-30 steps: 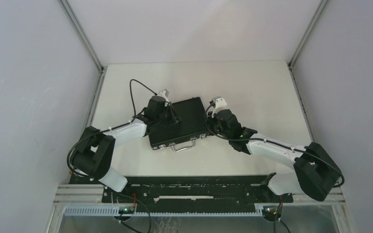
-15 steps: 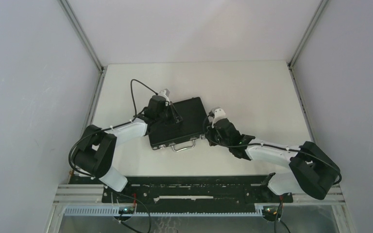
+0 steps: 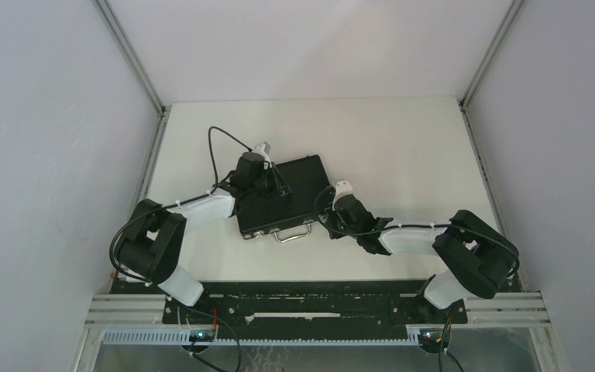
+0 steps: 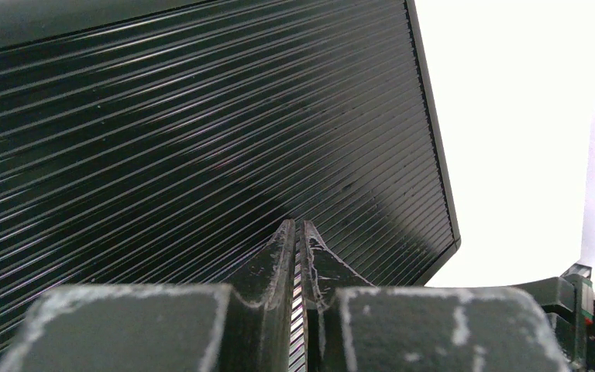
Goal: Pack up texas hold em set
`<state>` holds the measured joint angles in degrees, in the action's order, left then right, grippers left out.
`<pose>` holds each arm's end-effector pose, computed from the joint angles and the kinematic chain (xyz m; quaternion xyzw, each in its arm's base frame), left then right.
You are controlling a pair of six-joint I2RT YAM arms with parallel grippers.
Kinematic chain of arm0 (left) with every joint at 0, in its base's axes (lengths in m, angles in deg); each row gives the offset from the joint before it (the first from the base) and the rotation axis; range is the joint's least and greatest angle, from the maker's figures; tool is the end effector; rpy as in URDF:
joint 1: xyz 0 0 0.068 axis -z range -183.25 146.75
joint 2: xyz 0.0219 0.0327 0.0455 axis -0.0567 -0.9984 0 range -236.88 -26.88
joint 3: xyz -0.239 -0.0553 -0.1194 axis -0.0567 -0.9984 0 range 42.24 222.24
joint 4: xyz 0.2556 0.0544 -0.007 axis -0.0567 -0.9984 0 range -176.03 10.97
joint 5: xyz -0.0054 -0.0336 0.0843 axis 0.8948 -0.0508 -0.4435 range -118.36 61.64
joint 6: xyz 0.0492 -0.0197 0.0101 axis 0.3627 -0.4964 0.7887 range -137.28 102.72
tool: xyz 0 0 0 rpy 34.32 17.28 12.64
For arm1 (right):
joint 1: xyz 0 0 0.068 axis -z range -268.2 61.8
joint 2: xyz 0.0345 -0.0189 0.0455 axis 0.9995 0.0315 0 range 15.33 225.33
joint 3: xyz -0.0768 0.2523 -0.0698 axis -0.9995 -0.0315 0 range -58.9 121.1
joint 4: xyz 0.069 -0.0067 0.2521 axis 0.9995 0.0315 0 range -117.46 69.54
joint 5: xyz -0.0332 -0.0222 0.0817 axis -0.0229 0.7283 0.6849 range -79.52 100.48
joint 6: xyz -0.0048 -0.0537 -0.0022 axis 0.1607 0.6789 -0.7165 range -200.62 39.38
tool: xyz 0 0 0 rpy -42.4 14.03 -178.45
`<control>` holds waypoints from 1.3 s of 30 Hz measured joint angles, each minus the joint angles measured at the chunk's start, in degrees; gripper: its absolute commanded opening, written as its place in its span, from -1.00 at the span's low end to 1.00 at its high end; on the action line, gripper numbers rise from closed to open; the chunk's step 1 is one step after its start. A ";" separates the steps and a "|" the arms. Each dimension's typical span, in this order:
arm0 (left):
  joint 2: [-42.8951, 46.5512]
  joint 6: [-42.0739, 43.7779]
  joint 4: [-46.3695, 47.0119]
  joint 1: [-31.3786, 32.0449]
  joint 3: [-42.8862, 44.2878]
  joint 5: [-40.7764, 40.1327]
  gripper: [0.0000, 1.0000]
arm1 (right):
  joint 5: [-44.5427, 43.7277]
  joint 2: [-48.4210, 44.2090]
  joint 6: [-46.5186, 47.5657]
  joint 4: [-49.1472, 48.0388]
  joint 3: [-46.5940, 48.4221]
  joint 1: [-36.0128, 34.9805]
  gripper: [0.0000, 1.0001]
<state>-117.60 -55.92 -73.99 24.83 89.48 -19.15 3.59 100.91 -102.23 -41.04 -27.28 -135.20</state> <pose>0.2866 -0.1592 0.1846 -0.0478 0.8970 -0.2988 0.3223 0.1911 0.1987 0.1430 -0.1746 0.8894 0.1910 0.3768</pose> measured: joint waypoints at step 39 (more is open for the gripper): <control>12.81 -5.46 -0.04 -9.79 -11.91 0.33 -0.64 | 13.77 22.86 -0.55 -4.17 26.25 -15.85 -1.00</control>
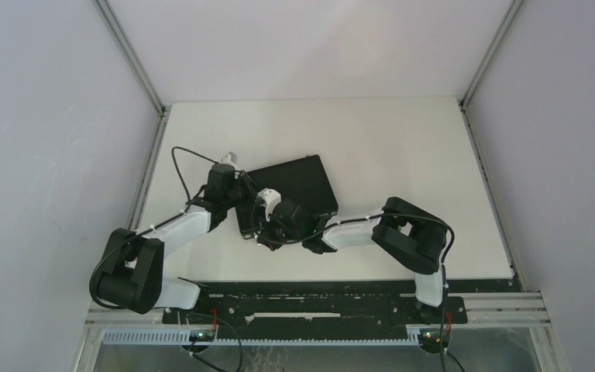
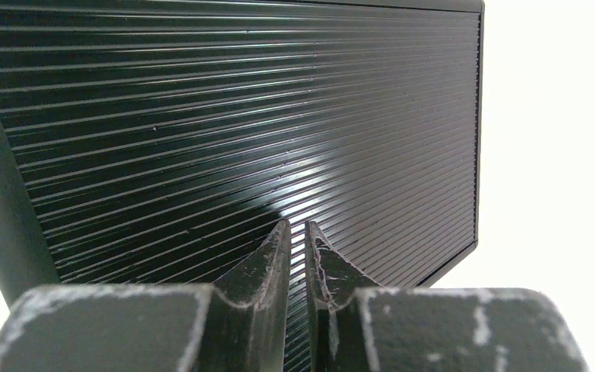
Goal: Pack up texas hold em set
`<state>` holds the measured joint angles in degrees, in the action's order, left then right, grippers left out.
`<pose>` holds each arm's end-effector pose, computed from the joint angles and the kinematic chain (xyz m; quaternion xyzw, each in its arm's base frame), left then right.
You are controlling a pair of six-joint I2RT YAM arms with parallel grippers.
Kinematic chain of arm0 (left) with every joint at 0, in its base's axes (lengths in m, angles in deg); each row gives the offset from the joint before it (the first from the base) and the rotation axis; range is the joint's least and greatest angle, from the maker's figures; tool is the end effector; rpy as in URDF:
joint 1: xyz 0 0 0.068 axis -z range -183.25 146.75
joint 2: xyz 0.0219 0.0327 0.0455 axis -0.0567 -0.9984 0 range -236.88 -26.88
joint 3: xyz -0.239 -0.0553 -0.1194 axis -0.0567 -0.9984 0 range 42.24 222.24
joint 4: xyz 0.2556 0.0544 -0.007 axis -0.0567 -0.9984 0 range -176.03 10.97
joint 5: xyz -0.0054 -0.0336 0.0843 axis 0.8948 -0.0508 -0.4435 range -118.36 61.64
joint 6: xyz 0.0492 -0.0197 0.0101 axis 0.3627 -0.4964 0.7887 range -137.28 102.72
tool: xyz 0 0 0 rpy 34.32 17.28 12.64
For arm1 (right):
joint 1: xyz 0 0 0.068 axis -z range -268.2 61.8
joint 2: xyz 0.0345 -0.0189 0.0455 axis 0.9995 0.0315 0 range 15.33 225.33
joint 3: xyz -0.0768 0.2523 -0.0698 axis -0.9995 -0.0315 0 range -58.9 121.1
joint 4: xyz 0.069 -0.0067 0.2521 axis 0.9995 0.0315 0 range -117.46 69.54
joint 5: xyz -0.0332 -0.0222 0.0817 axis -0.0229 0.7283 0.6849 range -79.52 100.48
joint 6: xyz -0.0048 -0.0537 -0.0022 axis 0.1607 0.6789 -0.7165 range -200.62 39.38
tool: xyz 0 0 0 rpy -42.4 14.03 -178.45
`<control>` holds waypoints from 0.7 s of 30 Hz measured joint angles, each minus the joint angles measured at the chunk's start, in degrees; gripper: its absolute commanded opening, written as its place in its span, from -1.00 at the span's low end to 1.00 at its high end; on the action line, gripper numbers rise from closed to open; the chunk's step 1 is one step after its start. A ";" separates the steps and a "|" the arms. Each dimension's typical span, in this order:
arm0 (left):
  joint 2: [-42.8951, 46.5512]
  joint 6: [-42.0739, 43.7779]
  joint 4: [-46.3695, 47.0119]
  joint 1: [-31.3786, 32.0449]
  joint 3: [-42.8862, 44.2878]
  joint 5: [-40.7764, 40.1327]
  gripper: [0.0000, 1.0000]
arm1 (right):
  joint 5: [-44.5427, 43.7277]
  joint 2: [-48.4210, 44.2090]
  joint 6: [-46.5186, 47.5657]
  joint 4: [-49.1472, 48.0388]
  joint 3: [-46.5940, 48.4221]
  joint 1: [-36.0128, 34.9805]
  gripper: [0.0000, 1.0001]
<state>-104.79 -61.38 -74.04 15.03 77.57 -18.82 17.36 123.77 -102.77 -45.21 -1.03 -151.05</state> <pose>0.2566 -0.0908 0.1835 -0.1639 0.8797 -0.2918 0.3378 0.1776 0.3555 0.1535 -0.3318 0.8118 0.3615 0.3166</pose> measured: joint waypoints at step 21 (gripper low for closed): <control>2.89 -0.02 0.24 -0.50 -1.97 -1.05 -0.16 | -3.54 -1.27 0.37 1.64 -2.73 -0.68 -1.00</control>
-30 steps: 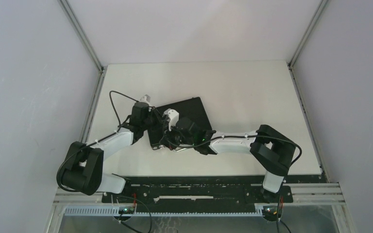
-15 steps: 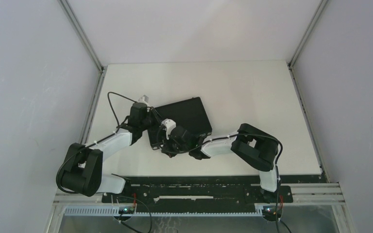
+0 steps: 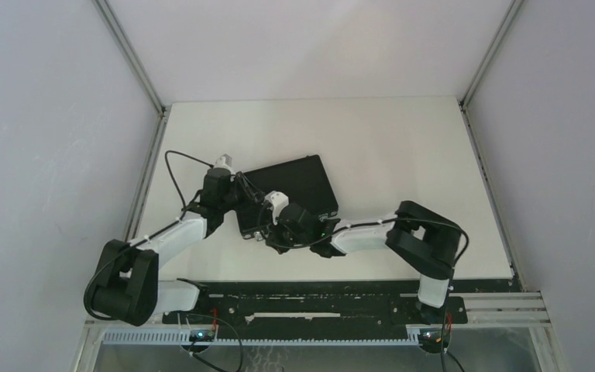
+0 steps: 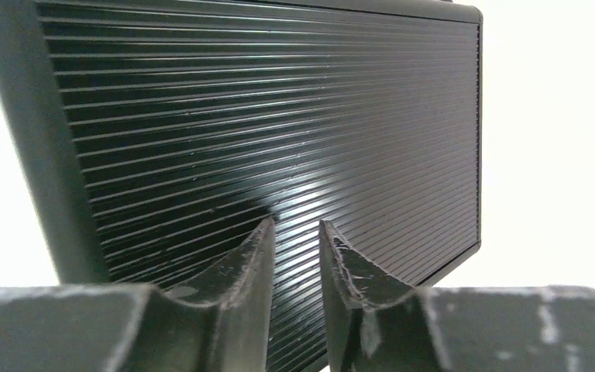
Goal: Pack up texas hold em set
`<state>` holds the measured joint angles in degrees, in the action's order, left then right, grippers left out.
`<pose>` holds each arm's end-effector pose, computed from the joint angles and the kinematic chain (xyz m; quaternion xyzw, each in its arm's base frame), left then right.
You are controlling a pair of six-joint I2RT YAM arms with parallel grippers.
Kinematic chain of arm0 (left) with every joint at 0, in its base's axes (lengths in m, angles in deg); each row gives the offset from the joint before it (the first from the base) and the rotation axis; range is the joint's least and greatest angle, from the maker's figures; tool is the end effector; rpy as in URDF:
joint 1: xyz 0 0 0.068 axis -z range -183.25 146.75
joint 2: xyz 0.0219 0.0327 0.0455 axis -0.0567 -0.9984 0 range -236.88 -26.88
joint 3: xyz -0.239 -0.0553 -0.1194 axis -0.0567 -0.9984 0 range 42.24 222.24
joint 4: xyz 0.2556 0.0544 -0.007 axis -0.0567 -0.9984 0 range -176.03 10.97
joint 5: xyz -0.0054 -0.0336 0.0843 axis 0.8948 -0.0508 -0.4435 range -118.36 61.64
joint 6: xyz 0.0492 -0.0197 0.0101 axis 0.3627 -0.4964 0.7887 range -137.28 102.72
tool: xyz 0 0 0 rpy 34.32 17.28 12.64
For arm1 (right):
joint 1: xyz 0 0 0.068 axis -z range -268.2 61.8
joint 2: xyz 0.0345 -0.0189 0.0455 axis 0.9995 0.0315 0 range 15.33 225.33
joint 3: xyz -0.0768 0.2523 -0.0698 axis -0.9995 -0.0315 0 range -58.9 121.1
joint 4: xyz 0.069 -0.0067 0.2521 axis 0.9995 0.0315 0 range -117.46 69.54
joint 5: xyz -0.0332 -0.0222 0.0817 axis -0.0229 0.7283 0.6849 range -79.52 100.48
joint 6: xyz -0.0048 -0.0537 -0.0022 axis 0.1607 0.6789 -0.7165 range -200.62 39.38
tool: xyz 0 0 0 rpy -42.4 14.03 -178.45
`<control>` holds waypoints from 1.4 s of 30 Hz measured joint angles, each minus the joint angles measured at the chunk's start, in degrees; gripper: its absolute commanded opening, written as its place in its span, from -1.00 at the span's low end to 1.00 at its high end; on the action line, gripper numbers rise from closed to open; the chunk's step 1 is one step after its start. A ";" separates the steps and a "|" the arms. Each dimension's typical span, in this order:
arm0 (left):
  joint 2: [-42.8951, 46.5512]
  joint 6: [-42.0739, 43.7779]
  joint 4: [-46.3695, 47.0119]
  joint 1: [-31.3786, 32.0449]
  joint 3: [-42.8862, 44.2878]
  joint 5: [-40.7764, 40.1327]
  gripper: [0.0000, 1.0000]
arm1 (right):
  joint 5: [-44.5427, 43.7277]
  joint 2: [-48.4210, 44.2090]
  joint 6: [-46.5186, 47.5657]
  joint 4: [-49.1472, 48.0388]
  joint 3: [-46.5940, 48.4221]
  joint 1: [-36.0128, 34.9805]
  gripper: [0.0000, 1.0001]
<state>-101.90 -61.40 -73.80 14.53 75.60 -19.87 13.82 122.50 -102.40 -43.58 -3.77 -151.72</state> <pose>0.2484 -0.0851 0.1857 -0.1703 0.8744 -0.2879 0.3514 0.1697 0.3453 0.1452 -0.3296 0.8272 0.3270 0.3167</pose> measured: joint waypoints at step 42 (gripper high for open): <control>29.33 -1.14 -12.70 4.26 -8.20 -28.57 0.84 | 10.25 11.61 1.73 -0.33 14.95 7.58 -0.99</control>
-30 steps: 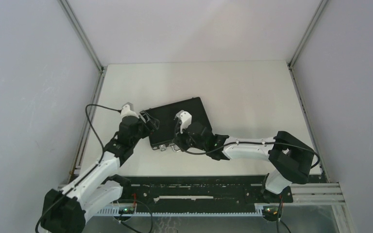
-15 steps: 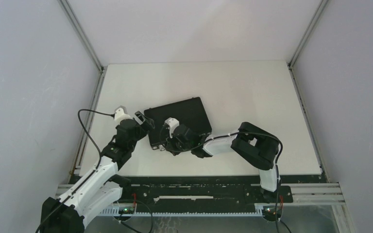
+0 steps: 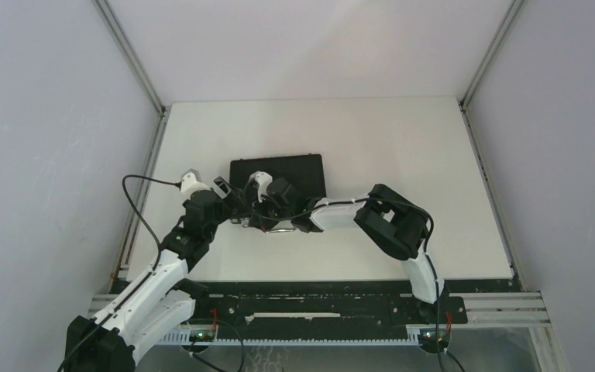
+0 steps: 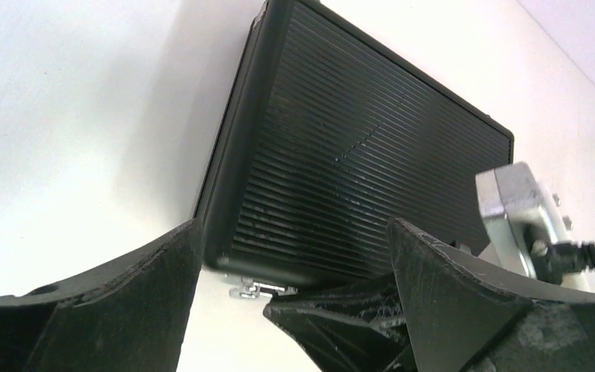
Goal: Pack up texas hold em set
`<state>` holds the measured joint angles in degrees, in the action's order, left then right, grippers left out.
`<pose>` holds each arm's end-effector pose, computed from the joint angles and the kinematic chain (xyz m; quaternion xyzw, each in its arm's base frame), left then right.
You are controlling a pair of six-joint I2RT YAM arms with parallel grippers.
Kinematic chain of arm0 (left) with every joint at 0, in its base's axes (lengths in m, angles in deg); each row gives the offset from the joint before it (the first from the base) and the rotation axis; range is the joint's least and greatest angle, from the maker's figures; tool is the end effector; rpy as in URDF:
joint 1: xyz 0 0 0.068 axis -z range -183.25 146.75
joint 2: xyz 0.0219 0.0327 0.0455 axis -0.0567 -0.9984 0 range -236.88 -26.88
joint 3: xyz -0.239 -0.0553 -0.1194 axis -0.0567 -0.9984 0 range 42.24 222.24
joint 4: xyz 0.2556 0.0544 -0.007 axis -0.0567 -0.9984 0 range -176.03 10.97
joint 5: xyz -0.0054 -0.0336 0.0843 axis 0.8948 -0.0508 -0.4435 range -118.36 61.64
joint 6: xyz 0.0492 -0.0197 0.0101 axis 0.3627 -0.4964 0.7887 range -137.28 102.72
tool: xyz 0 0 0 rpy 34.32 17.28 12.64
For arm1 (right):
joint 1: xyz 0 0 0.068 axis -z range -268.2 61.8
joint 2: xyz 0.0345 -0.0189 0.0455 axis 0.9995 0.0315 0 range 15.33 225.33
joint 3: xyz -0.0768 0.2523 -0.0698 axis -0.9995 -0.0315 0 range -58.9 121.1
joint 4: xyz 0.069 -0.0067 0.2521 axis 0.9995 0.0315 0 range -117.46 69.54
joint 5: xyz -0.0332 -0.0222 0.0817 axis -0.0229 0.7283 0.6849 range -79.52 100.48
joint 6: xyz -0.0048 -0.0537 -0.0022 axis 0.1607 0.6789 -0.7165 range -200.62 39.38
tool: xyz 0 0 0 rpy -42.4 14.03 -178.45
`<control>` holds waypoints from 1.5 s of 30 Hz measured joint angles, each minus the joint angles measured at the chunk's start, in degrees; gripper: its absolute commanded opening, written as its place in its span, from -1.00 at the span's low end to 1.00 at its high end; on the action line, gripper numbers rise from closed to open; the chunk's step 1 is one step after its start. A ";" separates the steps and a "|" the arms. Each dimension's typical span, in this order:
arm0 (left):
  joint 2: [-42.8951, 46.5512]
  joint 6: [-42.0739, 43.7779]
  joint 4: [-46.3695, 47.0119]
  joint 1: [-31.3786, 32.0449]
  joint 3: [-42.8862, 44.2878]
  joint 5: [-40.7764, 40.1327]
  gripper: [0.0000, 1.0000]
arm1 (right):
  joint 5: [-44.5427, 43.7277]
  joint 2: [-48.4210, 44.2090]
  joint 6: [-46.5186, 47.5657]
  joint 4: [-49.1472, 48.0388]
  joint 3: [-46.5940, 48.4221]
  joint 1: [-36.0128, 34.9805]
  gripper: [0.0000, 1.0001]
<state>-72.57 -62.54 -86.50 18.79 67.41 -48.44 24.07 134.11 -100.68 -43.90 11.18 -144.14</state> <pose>0.1723 -0.0564 0.2223 -0.2578 0.8087 -0.1567 0.5050 0.2427 0.3740 0.1424 -0.3223 0.8097 0.3768 0.3140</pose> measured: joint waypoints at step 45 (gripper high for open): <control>5.18 -0.15 0.24 -0.09 -2.71 -1.60 0.78 | -29.27 -69.07 14.86 6.58 -48.70 39.76 0.71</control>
<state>-67.39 -62.69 -86.26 18.71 64.70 -50.04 -5.20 65.04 -85.81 -37.32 -37.51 -104.38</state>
